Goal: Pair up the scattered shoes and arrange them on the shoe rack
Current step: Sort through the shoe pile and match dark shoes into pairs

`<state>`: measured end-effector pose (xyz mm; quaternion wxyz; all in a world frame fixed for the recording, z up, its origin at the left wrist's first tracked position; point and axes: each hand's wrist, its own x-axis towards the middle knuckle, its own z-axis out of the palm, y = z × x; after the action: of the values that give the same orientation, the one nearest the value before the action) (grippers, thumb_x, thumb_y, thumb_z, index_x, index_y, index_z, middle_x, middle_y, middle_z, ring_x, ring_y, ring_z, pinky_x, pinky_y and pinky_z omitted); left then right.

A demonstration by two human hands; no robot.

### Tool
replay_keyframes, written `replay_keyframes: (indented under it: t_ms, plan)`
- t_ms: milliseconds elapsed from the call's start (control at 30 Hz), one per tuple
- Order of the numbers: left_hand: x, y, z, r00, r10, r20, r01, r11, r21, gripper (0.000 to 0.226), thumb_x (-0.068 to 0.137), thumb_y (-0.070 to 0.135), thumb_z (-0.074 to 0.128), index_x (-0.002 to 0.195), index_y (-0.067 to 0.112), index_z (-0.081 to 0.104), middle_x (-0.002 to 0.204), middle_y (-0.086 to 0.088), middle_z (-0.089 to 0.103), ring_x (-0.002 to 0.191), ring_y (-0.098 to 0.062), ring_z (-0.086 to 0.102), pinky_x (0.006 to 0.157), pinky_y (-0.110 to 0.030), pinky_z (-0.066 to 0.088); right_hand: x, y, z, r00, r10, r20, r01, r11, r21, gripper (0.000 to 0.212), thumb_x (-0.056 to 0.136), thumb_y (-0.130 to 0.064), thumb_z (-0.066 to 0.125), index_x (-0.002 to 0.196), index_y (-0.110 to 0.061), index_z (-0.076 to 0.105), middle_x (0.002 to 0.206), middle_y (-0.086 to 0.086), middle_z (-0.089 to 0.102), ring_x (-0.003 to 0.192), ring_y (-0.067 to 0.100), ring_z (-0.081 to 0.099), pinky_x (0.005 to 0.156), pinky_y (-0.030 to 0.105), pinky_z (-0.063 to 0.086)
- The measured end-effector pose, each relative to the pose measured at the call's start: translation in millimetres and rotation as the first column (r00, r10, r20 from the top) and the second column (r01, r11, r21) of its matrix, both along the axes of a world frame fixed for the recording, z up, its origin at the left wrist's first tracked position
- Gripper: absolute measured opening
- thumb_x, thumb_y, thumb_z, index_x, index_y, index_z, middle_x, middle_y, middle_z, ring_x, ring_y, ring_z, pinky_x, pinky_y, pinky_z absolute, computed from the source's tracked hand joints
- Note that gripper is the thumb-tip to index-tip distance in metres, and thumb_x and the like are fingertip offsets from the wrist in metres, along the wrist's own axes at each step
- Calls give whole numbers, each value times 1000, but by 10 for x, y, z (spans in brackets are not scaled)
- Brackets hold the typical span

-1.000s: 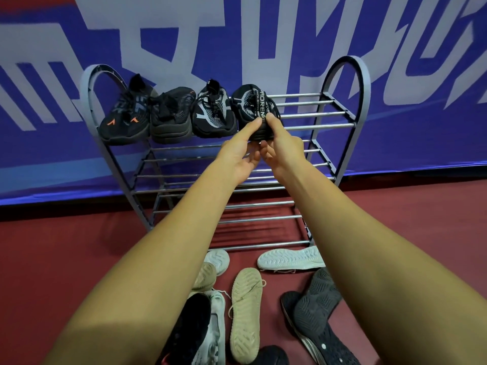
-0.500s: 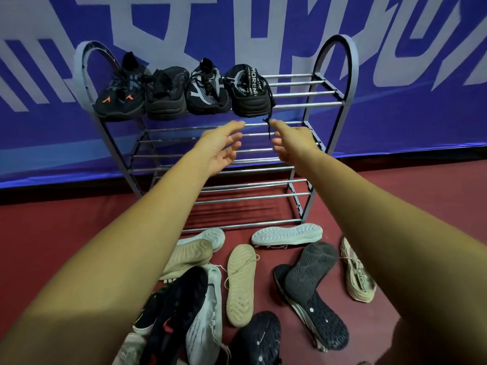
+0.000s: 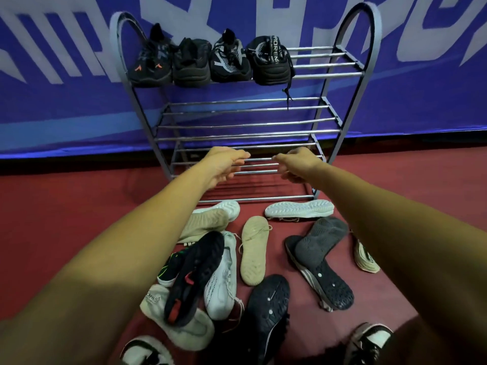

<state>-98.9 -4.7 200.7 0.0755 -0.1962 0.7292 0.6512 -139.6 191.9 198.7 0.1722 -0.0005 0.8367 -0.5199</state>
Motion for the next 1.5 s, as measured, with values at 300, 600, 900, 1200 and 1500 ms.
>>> replay_keyframes:
  t_ms: [300,600,900,1200,1500]
  plan:
    - [575,-431,-638,983,-81,165,122,959,-256,18,80,30,79,89,17,70,93,-1,71,82,-14,65,61,-25,46,508,-325,-546,986,125,107,-140,980,143,29,93,-29,66,94,-1,65,79,11,66,52,17,58,48,24,44]
    - [905,-731,-1136,950,-165,265,271,859,-435,23,76,29,80,89,14,67,85,-2,65,75,-16,59,67,-29,45,909,-667,-1211,924,253,286,-316,927,202,38,91,-35,65,101,2,67,97,14,74,80,29,73,70,37,58]
    - [1161,-939,-1737,928,-119,354,280,848,-450,26,75,28,82,92,17,66,79,1,64,66,-12,55,56,-26,39,1160,-1126,-1636,854,345,388,-440,878,189,22,95,-27,62,96,-5,60,94,12,62,84,28,69,59,28,52]
    - [1273,-1197,-2138,894,-72,441,320,792,-520,24,79,25,78,89,19,57,87,2,60,76,-13,54,55,-23,35,1146,-1521,-2058,813,357,459,-523,795,307,29,95,-30,60,101,-2,62,93,15,66,78,28,72,51,28,51]
    - [1463,-1286,-2499,769,-48,638,395,820,-415,72,85,22,69,144,4,33,121,-14,59,108,-28,60,90,-36,51,1190,-1558,-2487,766,424,483,-626,661,413,29,96,-36,54,91,-10,65,76,7,59,53,15,51,41,21,35]
